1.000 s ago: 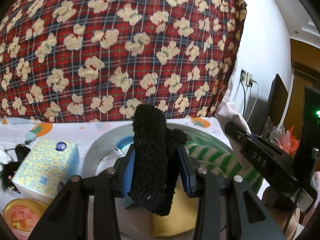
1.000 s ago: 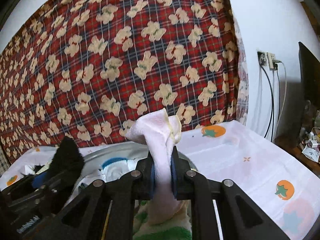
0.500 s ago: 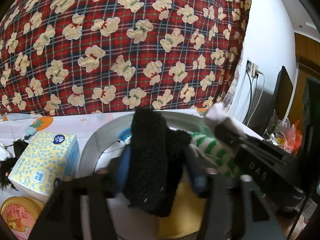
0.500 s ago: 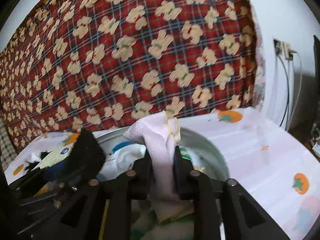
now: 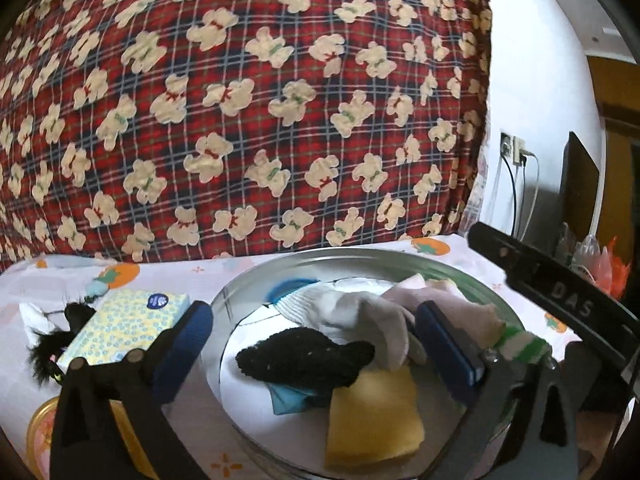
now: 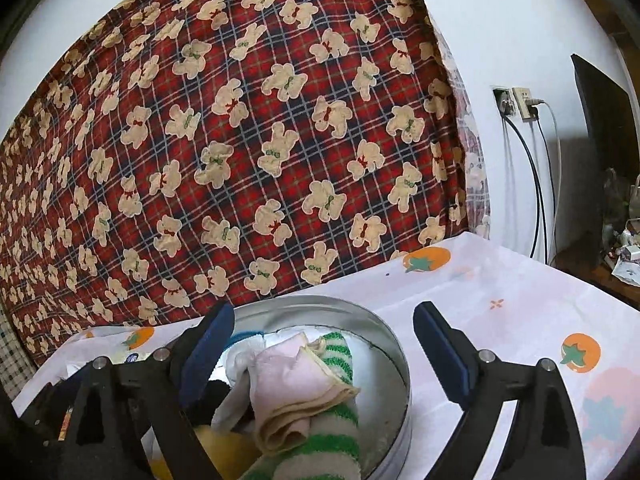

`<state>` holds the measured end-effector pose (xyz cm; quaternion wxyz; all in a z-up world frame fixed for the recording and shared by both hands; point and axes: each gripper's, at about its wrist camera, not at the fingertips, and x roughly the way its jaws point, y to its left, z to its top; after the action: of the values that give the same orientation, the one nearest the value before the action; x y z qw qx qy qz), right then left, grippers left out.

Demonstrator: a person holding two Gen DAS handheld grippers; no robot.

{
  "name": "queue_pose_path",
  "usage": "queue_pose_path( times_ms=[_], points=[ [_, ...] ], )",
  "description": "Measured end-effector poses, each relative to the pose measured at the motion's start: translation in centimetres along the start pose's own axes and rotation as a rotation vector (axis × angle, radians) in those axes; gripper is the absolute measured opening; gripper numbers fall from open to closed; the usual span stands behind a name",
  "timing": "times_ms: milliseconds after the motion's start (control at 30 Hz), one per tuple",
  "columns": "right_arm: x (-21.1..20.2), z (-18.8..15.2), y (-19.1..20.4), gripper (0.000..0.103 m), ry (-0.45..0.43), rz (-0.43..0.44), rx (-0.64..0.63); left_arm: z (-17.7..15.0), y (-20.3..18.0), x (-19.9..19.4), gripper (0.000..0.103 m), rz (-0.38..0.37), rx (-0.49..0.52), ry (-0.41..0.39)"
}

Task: Organize soft objects
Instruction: 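Lower the white cloth into the tin and open the right gripper, then withdraw both tools from the tin toward the remaining items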

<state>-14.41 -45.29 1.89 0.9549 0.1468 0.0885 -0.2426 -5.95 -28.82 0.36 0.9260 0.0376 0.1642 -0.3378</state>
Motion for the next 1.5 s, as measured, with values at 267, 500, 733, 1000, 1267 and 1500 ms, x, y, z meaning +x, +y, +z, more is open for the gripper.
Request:
queue_pose_path(
  times_ms=[267,500,733,1000,1267,1500],
  points=[
    [-0.5,-0.2,0.1,0.093,-0.029,-0.024,-0.021,-0.1,-0.2,-0.6,0.103,0.013,0.024,-0.016],
    [-1.8,-0.3,0.4,0.093,-0.113,-0.058,-0.041,-0.3,0.4,-1.5,0.103,0.039,0.017,-0.036],
    [-2.6,-0.6,1.8,0.093,-0.14,-0.072,-0.082,-0.5,0.8,-2.5,0.103,0.044,0.025,-0.049],
    [-3.5,-1.2,3.1,0.093,-0.135,-0.056,-0.082,-0.8,1.6,-3.7,0.103,0.057,0.014,-0.059],
    [-5.2,-2.0,4.3,0.093,-0.159,-0.039,-0.072,-1.2,2.6,-5.0,0.103,0.061,0.011,-0.066],
    [-6.0,-2.7,5.8,0.093,-0.138,-0.009,-0.059,-1.6,3.8,-6.8,0.103,0.064,0.009,-0.091]
  ],
)
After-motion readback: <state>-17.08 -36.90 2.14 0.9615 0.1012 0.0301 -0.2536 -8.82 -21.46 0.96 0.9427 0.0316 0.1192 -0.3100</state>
